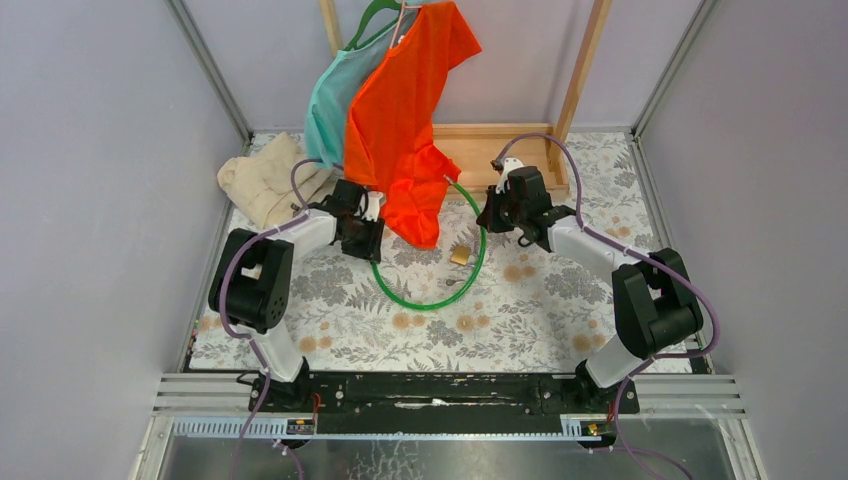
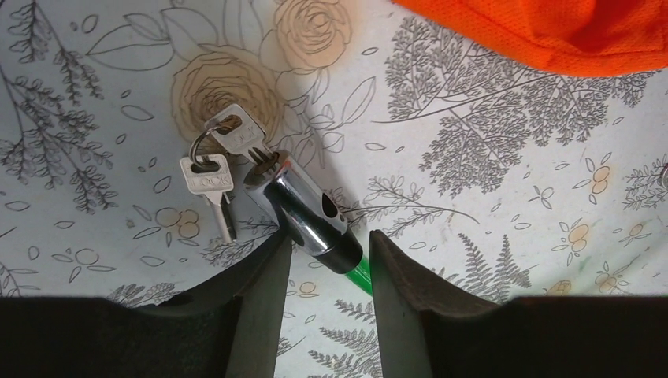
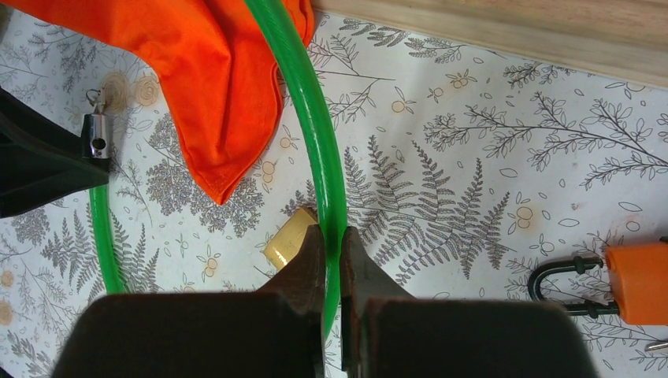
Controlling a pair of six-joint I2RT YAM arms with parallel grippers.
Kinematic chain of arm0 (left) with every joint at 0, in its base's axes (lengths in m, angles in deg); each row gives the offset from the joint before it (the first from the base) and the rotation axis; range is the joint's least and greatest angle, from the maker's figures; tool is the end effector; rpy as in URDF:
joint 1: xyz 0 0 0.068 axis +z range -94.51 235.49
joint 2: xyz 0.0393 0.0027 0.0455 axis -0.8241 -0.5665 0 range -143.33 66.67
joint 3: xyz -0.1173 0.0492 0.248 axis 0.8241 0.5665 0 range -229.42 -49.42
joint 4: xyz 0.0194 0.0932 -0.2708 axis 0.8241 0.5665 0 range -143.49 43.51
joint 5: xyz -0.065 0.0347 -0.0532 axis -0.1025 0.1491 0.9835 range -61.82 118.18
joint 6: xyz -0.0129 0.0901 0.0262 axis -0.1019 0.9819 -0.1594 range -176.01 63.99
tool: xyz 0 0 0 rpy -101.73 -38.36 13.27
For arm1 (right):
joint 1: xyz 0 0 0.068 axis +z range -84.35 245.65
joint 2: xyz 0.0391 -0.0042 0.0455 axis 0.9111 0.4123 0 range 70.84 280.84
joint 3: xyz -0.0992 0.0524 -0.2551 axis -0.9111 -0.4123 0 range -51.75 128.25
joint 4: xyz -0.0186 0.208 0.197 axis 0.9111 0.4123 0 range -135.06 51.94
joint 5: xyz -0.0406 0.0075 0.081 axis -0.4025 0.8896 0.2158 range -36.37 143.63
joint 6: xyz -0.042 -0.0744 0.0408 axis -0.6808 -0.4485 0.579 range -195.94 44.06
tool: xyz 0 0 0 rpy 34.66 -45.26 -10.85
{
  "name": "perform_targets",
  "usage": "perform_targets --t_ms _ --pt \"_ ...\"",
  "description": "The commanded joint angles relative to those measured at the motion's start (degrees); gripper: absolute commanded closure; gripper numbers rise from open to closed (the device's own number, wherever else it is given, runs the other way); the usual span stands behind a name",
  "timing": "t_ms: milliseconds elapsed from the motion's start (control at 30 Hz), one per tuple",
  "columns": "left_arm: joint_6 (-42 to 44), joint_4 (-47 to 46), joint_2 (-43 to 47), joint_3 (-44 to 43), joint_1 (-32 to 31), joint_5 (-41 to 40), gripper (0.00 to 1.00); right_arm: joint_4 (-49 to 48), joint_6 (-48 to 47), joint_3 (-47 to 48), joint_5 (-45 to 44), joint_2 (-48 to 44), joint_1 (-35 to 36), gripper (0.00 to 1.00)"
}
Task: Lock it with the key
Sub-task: Pick up the lock from the center of the board.
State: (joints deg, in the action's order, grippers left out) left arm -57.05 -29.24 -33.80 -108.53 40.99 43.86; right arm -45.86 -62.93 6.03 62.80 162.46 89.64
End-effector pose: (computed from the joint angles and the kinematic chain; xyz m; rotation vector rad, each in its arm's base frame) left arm 0.3597 -0.1170 0.1019 0.3997 2.6940 -0.4509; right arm 0.3782 0.1832 0.1953 -0.3039 2.1683 0.5429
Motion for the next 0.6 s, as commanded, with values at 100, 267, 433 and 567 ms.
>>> perform_targets --t_ms 100,267,433,567 --pt "-1.6 -5.1 -1.3 1.4 -1.5 -2.6 0.52 -5.6 0.0 -0.4 2.9 -2.8 0.0 1.00" --pt "-1.5 -5.8 -2.7 1.7 -2.2 -2.5 0.58 -6.6 -0.6 -0.9 4.2 -3.0 0.0 1.00" --pt "-1.1 -6.6 -3.7 2.2 -2.4 -2.6 0.72 -7.9 -1.2 -1.3 7.1 -3.1 0.1 1.00" --pt "-0.8 -7.0 -3.6 2.3 -2.4 -2.5 0.79 -8.7 -1.8 -1.4 9.6 -2.7 0.1 1.00"
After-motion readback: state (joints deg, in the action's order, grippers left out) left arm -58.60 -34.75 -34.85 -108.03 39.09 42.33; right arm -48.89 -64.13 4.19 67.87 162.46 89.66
